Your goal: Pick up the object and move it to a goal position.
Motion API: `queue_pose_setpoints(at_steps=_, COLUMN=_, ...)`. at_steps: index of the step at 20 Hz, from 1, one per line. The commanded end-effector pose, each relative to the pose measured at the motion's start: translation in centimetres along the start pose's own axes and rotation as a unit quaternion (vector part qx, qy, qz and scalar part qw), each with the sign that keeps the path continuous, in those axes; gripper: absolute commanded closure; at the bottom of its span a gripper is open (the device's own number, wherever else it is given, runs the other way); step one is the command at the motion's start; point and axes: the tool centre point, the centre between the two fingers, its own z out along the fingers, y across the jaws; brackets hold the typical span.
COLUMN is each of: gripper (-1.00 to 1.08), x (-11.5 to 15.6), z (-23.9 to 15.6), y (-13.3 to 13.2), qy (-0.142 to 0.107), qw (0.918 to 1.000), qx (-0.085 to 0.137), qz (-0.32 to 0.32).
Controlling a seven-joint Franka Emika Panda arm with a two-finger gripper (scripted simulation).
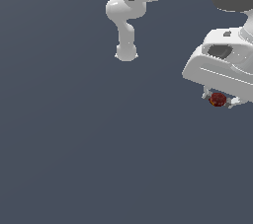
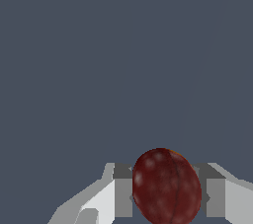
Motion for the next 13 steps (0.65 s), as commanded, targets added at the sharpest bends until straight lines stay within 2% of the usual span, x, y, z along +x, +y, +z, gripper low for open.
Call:
queue_pose_setpoints(at_steps=1, gripper=1.08, x=0.03, z=-0.27, y=-0.23, qy=0.000, qw=1.0000, qx=0.000, qz=0.000)
queue_pose_setpoints(at_steps=13, gripper=1.08, x=0.07, z=-0.63, y=-0.58, qy=0.000, qw=1.0000, qx=0.000, qz=0.000)
